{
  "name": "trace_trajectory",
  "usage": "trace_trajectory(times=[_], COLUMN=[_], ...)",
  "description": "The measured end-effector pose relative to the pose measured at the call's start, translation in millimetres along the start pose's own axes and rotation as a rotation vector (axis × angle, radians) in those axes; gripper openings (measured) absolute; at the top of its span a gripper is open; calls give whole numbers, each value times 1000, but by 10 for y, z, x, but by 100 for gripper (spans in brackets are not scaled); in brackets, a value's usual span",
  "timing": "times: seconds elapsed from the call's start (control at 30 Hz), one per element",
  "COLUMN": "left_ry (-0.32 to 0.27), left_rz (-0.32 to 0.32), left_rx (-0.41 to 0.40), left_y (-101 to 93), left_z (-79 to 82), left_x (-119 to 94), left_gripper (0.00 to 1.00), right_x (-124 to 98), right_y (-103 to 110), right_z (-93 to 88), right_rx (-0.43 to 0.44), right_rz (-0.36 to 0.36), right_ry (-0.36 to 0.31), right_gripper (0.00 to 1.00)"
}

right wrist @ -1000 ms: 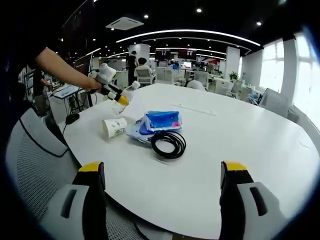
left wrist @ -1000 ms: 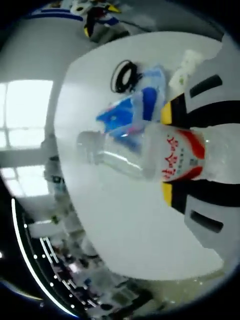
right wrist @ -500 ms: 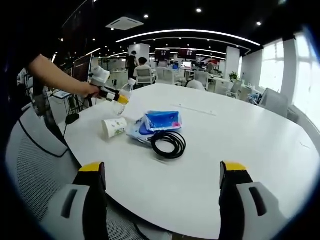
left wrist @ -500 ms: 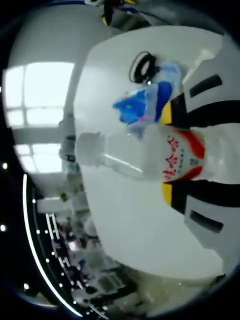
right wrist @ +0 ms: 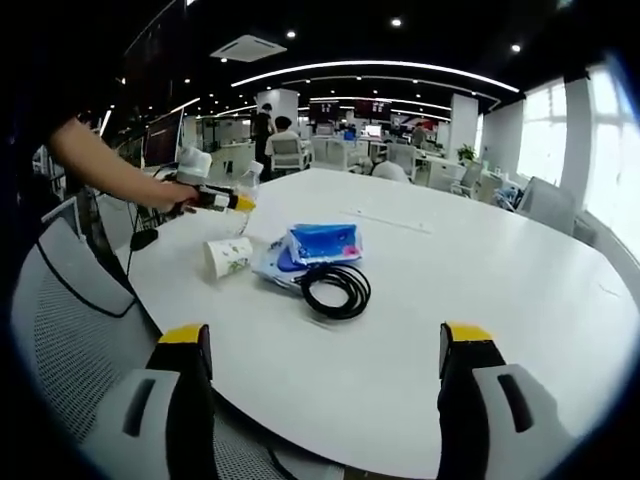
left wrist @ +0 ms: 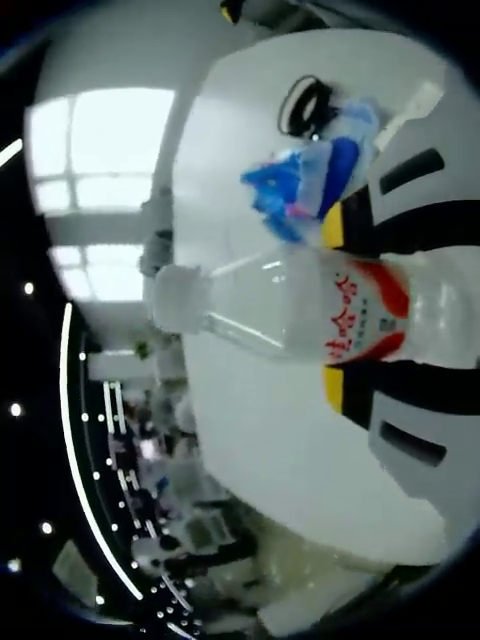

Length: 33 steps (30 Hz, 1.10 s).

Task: Arrange the tabletop items into an orderly group along one side of the table until the central work area is clear of visible clutter.

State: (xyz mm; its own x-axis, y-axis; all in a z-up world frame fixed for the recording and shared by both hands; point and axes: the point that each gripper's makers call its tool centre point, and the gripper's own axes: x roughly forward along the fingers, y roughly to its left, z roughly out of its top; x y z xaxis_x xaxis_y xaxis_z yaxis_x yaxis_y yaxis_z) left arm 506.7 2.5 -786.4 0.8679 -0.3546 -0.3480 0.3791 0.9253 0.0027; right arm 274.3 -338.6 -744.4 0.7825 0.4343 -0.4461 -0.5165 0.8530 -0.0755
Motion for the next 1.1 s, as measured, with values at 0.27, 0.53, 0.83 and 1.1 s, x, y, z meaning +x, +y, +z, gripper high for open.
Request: trace_trajectory(times=[0.27, 0.53, 0.83, 1.1], left_ry=[-19, -49, -30, -14], left_rz=[49, 121, 169, 217], left_rx=[-15, -42, -7, -19], left_y=[47, 80, 59, 94], left_z=[-87, -107, -165, -246], left_x=[-51, -134, -253, -341], left_gripper=[38, 39, 39, 39], right_x=[2, -4, -3, 1], right_y=[2, 17, 42, 54], right_z=[1, -2, -12, -19], right_rx=[-1, -4, -7, -10], right_rz=[-1, 3, 10, 15], right_ry=[1, 2, 2, 6], right_gripper=[94, 93, 92, 91])
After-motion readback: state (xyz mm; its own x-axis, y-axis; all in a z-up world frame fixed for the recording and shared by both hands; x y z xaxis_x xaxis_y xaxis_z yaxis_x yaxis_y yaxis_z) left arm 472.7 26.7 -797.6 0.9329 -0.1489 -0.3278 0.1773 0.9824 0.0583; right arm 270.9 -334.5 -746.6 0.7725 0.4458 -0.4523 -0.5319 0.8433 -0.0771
